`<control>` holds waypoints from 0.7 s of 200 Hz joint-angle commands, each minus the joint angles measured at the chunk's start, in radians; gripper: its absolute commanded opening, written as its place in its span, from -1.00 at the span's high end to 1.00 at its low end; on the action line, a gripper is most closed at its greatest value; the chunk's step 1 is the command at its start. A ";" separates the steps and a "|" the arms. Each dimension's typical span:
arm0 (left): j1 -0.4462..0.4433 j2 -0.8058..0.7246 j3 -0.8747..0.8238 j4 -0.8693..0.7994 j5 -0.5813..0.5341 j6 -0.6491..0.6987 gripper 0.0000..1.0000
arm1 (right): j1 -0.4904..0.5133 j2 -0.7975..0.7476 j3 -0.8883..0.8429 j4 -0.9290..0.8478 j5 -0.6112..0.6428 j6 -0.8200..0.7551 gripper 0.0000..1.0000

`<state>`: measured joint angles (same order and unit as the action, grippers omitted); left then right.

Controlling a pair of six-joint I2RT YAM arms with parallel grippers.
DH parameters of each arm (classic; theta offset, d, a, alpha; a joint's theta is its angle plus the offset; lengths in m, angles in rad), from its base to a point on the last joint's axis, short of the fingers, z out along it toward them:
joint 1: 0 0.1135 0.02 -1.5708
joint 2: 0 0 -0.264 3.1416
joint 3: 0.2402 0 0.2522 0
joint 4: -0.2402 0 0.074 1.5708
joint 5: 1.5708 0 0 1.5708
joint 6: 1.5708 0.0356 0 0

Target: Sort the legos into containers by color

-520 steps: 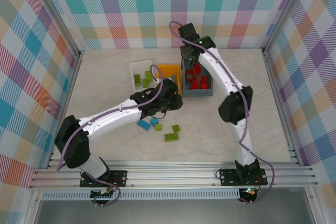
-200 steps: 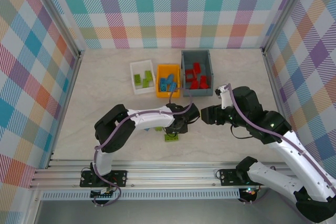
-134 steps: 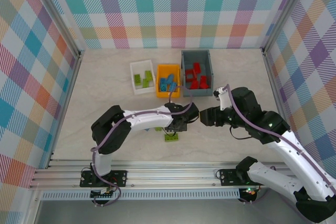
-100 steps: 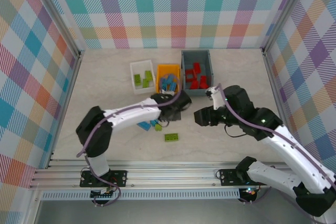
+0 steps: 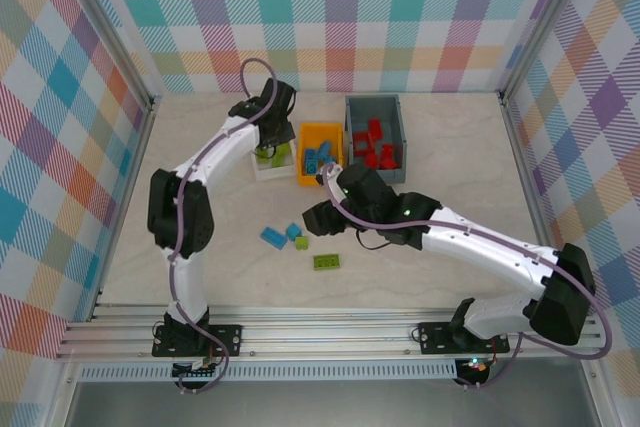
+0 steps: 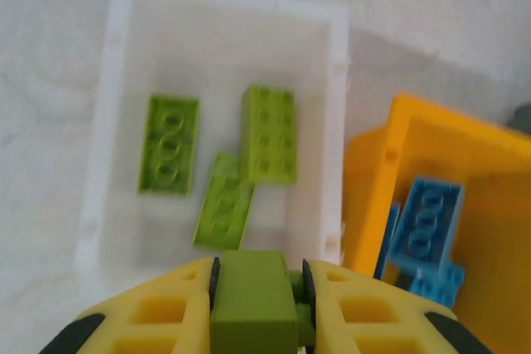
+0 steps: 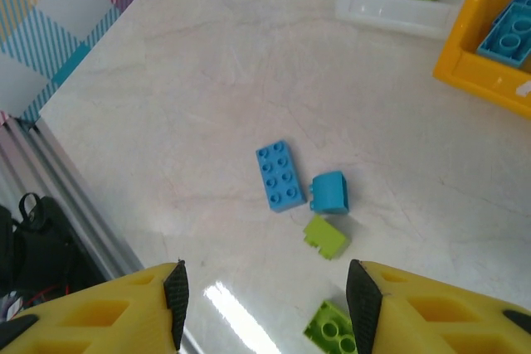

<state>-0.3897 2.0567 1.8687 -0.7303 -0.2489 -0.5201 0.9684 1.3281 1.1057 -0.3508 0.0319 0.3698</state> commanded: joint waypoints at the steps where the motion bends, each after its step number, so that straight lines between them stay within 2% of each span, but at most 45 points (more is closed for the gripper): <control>1: 0.040 0.118 0.148 -0.044 0.029 0.058 0.53 | 0.004 0.009 0.050 0.081 0.033 0.018 -0.11; 26: 0.064 0.222 0.258 -0.082 0.017 0.061 0.53 | 0.004 0.013 0.045 0.076 0.037 0.017 -0.12; 65: 0.084 0.265 0.267 -0.069 0.021 0.070 0.50 | 0.004 0.025 0.033 0.072 0.033 0.024 -0.13; 78: 0.089 0.275 0.267 -0.073 0.026 0.072 0.43 | 0.004 0.033 0.034 0.066 0.030 0.027 -0.14; 92: 0.091 0.280 0.270 -0.080 0.034 0.072 0.21 | 0.003 0.038 0.033 0.055 0.028 0.032 -0.16; 101: 0.091 0.275 0.265 -0.086 0.037 0.071 0.13 | 0.004 0.037 0.030 0.051 0.024 0.033 -0.18; 140: 0.089 0.197 0.245 -0.096 0.060 0.063 0.03 | 0.004 0.044 0.023 0.009 0.017 0.025 -0.23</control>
<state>-0.3119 2.3257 2.1052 -0.7887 -0.2108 -0.4561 0.9684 1.3647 1.1172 -0.3176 0.0601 0.3889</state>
